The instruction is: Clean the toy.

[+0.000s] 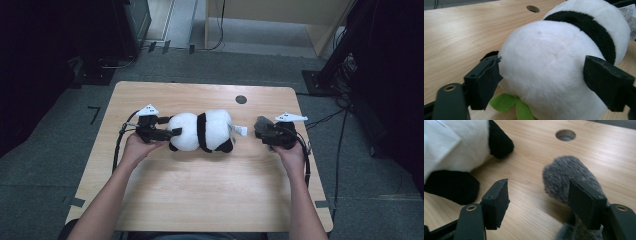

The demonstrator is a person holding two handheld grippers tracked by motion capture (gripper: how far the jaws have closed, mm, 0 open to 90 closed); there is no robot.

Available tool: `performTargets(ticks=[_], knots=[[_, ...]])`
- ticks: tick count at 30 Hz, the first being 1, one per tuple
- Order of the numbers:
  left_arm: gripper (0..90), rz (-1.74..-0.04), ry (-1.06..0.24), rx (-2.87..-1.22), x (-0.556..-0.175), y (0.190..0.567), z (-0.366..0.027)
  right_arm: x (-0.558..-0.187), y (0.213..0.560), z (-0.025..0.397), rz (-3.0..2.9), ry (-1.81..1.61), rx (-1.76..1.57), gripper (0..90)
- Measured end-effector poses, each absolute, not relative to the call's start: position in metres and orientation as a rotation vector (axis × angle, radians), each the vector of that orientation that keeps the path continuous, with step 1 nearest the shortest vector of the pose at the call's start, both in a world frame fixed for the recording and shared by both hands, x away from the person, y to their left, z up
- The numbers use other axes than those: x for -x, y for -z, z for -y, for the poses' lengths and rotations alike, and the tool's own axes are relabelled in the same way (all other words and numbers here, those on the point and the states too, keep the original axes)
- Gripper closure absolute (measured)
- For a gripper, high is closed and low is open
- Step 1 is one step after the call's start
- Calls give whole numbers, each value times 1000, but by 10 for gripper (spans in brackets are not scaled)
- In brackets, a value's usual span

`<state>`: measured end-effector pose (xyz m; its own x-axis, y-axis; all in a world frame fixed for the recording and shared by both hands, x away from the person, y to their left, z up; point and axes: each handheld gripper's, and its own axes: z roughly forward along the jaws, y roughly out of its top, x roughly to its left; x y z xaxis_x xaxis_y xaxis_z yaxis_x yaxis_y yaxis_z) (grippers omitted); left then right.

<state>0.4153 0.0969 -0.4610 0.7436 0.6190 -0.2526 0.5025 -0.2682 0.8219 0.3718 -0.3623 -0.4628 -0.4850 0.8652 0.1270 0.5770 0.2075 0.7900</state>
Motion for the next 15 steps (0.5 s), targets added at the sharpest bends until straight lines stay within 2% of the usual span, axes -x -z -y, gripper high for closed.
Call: performTargets(ticks=[10, 15], knots=[[136, -799, -129, -1920, -416, 466, -97, -376, 471, 388, -2077, -1120, -1406, 304], [171, -821, -99, -1918, -415, 466, -97, -373, 461, 392, -2026, -1151, -1386, 283]])
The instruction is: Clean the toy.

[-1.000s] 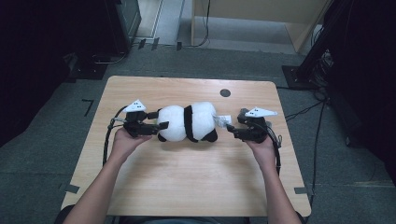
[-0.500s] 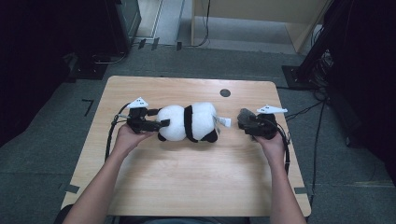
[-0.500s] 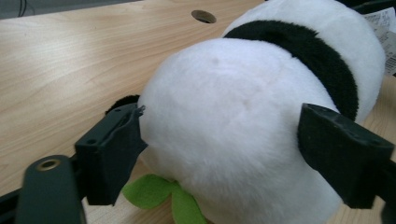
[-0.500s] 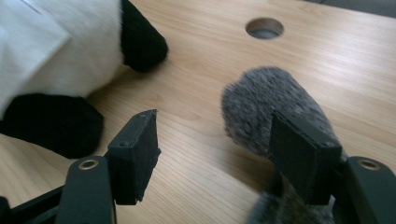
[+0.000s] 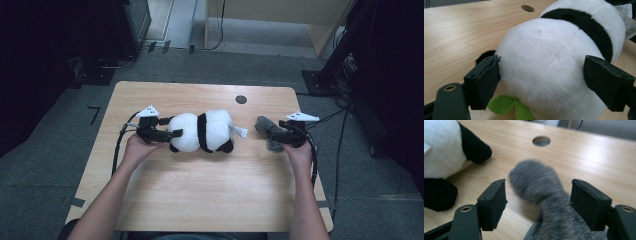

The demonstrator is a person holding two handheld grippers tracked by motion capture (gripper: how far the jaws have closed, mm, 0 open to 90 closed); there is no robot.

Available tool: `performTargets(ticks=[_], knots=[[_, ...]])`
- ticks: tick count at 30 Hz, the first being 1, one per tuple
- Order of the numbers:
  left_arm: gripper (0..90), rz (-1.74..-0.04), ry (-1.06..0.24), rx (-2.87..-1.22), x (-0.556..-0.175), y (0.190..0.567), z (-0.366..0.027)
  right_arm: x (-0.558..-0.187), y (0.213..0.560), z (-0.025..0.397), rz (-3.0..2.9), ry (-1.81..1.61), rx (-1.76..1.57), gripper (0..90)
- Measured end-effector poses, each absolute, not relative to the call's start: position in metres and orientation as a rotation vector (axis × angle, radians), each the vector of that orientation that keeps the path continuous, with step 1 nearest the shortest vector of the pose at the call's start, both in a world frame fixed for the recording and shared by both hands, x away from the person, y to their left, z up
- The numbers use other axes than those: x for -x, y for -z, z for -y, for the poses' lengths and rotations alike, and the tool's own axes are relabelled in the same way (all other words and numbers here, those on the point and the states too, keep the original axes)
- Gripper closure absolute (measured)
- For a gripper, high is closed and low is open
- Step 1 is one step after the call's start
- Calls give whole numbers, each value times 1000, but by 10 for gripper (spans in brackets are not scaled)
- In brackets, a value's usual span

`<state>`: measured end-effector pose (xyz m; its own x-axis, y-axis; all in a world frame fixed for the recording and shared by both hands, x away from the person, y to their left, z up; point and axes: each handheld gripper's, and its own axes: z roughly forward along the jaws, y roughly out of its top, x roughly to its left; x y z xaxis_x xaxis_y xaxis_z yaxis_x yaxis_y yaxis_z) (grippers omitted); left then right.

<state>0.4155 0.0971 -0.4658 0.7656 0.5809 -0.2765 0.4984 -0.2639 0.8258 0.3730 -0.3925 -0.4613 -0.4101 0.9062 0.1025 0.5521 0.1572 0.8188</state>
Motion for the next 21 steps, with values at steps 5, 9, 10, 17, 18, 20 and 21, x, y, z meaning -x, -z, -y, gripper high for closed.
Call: performTargets(ticks=[5, 9, 10, 17, 18, 20, 21], knots=[[193, -817, -100, -1894, -414, 469, -99, -377, 465, 396, -2032, -1137, -1417, 285], [185, -811, -104, -1895, -414, 470, -99, -385, 479, 399, -2032, -1052, -1492, 390], [185, -810, -106, -1896, -413, 471, -99, -387, 482, 402, -2033, -1058, -1513, 413], [239, -804, -125, -1901, -410, 471, -98, -395, 503, 403, -2111, -971, -1572, 597], [249, -804, -120, -1900, -410, 471, -98, -395, 504, 403, -2115, -958, -1556, 622], [266, -809, -114, -1899, -409, 471, -99, -394, 506, 403, -2131, -971, -1551, 656], [292, -810, -113, -1898, -409, 471, -99, -394, 507, 402, -2137, -967, -1556, 678]])
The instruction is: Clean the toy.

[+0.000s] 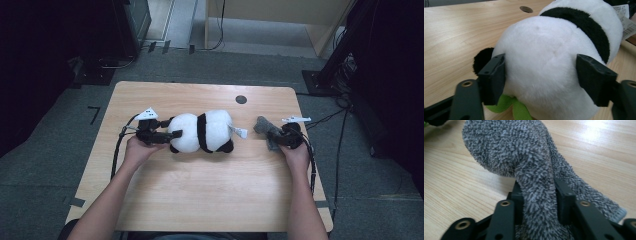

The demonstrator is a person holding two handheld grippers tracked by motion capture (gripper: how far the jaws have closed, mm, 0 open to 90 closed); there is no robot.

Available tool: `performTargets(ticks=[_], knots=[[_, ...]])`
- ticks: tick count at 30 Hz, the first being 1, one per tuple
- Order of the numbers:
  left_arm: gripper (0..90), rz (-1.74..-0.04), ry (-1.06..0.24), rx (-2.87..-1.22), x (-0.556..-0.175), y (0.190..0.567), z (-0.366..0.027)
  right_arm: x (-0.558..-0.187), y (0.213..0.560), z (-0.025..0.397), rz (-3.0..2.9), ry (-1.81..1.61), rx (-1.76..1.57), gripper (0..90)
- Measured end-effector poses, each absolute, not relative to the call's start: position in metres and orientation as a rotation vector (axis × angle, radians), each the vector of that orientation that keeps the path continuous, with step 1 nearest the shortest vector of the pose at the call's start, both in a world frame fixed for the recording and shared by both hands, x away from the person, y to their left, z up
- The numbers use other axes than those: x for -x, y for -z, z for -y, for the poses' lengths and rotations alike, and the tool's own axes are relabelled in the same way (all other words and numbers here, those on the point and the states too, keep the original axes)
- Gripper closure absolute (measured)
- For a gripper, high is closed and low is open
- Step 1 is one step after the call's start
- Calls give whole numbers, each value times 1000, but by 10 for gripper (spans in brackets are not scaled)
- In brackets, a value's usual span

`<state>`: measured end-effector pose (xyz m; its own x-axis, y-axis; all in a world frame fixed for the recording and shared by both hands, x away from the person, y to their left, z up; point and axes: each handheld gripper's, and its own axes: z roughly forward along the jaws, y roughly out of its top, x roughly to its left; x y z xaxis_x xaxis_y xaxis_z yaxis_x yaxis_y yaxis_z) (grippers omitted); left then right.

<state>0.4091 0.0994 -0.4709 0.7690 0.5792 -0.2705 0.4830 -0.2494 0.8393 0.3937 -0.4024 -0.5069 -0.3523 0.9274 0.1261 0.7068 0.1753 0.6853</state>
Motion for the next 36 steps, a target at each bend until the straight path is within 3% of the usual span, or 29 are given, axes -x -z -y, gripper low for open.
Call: performTargets(ticks=[13, 18, 23, 36], knots=[[439, -824, -118, -1916, -406, 471, -100, -391, 513, 405, -2101, -1010, -1549, 669], [535, -840, -117, -1923, -404, 469, -99, -392, 509, 403, -2091, -973, -1607, 755], [623, -854, -102, -1904, -404, 467, -98, -392, 498, 401, -2103, -995, -1642, 768], [661, -853, -56, -1904, -403, 464, -102, -378, 443, 376, -2088, -1145, -1536, 769]])
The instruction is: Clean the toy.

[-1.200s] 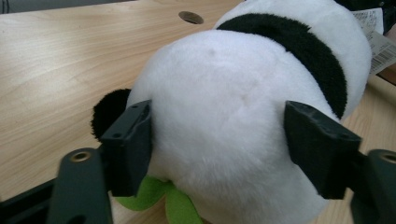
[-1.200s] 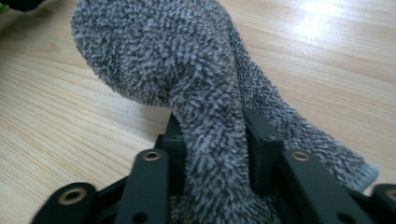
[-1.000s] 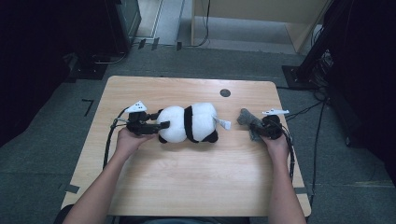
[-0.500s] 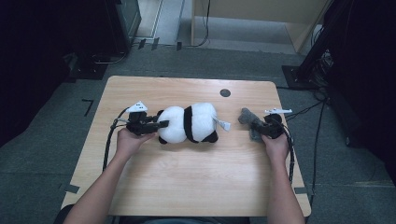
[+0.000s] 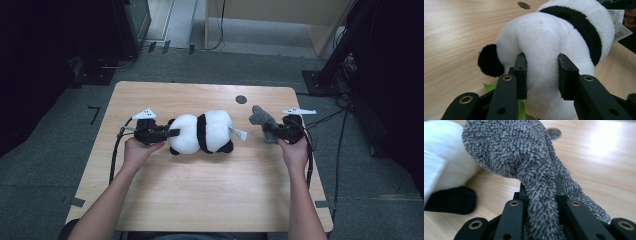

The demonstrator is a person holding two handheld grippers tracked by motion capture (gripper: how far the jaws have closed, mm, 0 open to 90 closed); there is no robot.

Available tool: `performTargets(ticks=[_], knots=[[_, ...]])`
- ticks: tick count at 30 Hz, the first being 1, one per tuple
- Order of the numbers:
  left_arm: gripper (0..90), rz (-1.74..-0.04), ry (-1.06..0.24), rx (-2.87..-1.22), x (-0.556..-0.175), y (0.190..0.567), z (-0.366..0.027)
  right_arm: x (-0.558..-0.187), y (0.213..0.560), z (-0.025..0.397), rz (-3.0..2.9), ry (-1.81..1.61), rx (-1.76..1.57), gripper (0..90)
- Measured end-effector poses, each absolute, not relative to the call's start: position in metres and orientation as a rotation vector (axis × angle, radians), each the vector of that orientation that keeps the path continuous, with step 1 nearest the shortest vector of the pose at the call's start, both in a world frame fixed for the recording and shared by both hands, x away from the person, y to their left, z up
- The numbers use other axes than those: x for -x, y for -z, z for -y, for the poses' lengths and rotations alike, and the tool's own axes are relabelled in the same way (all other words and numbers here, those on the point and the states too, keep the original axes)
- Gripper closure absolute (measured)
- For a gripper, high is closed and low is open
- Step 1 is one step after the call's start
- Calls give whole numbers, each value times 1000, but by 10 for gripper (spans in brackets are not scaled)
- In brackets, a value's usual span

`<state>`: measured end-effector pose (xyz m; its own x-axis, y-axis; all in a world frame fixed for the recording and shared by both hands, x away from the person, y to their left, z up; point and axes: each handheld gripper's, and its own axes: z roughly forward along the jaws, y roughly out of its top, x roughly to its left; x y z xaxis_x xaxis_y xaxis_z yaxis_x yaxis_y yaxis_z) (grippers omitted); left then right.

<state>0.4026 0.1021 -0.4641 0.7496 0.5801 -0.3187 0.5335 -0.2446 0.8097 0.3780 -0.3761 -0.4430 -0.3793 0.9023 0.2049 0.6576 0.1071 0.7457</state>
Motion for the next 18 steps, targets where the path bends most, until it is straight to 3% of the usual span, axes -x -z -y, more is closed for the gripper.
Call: performTargets(ticks=[18], knots=[[583, -902, -96, -1874, -397, 469, -103, -407, 383, 285, -2240, -1172, -1332, 760]])
